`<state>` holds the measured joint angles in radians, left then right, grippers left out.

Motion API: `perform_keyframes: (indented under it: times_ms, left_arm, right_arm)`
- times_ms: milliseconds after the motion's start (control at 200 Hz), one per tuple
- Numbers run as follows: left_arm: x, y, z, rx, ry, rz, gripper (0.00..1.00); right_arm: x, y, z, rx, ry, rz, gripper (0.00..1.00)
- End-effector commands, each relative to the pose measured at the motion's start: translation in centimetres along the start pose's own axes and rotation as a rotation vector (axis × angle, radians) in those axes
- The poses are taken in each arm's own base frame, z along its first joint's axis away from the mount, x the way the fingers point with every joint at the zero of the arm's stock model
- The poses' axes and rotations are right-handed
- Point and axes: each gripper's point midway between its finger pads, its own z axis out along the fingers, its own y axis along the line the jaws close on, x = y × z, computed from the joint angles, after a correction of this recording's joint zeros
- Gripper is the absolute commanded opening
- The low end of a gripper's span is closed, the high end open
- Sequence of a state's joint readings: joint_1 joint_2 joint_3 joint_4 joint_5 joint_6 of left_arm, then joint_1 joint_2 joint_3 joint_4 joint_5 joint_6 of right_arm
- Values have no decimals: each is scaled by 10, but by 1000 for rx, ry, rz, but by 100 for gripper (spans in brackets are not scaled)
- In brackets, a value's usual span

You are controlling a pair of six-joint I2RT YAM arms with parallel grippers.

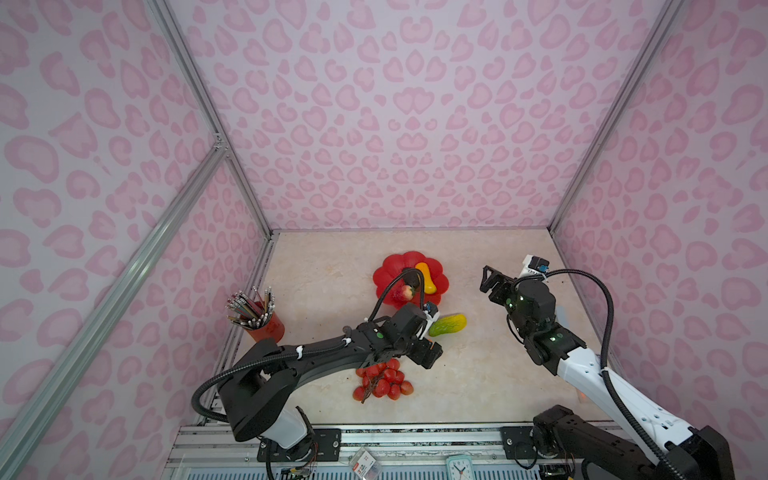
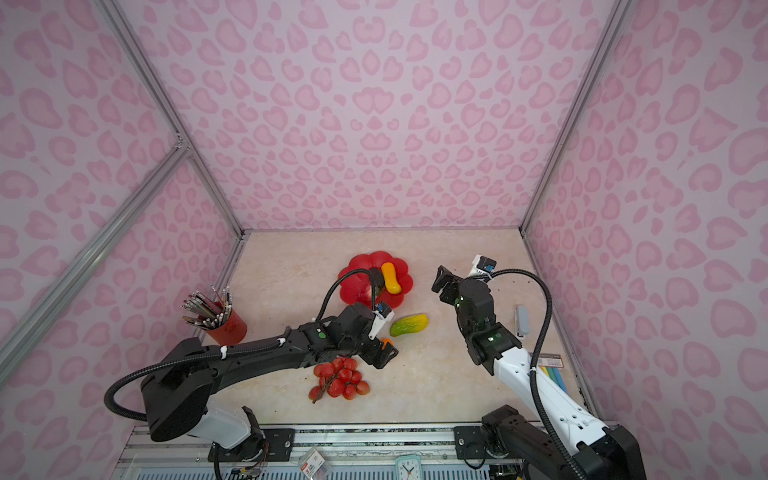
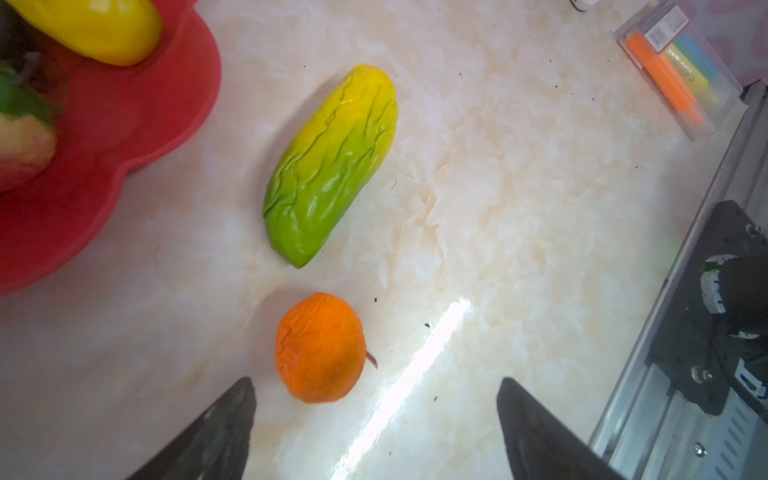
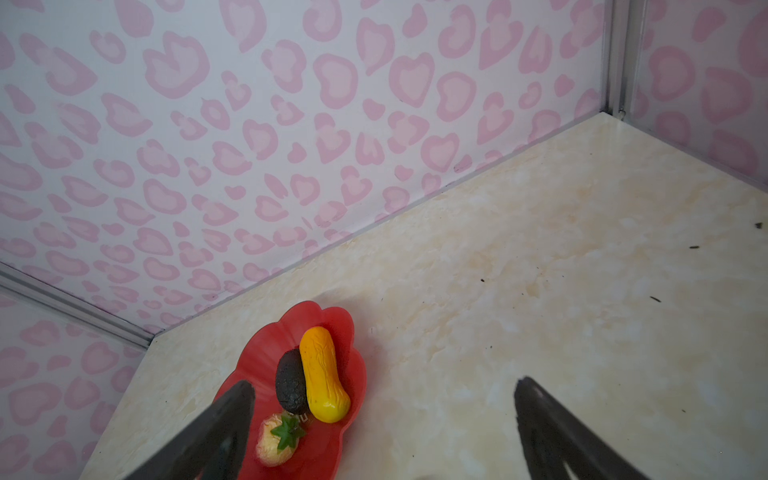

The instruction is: Place and organize the fake fruits in the fruit bowl

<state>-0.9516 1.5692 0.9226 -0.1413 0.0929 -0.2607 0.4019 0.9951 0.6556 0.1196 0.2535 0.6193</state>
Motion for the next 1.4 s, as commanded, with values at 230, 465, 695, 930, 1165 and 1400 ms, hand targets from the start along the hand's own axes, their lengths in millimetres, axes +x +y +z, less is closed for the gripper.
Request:
perform_keyframes:
  times_ms: [230, 465, 695, 930, 1165, 1400]
  left_arm:
    - [21, 32, 36, -188, 154, 14, 89]
    - [31, 33, 48, -187, 204, 10, 64]
    - [15, 30, 22, -180, 120, 19, 54]
    - [-47, 45, -47, -229, -102, 21, 55]
    - [-105, 109, -80, -339, -241, -62, 56]
    - [-130, 171, -41, -383, -206, -136, 56]
  right_arm:
    - [-1, -13, -5, 25, -7, 11, 97]
    - [0, -18, -5, 29, -8, 24, 97]
    - [4, -19, 0, 26, 5, 33, 97]
    - [9, -15, 8, 14, 31, 23, 97]
    - [20, -13, 15, 25, 106, -10, 97]
    - [30, -16, 16, 51, 183, -60, 97]
